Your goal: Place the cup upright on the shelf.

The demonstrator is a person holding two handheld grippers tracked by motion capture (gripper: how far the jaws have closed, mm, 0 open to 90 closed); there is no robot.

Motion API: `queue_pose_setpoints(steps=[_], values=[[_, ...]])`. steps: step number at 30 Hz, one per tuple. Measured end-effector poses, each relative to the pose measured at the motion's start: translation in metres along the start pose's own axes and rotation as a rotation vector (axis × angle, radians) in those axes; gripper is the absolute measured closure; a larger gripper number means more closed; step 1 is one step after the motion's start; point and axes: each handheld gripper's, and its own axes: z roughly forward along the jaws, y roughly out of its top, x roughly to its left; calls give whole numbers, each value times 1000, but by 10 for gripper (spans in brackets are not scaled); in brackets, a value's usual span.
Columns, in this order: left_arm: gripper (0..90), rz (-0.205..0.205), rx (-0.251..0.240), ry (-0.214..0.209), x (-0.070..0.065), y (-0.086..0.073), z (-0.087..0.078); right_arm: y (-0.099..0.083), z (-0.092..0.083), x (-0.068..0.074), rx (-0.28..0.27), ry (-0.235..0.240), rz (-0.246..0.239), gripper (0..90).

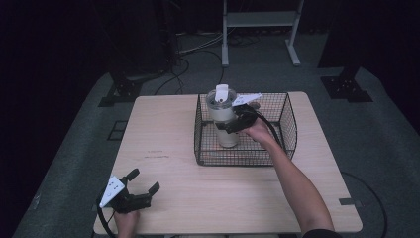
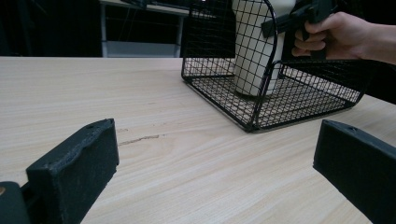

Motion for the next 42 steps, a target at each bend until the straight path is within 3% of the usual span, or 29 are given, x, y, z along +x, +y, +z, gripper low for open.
queue_pose_setpoints(steps=[12,19,33,42], values=[[0,0,0,1,0,0,0,-5,-1,-5,-19,23,7,90],[0,1,2,4,0,0,1,-9,-3,-5,-37,42,-25,90],[0,2,2,0,0,0,1,-15,-7,-8,-53,59,-39,89],[0,4,5,2,0,0,1,-19,-14,-10,-36,65,-37,85]])
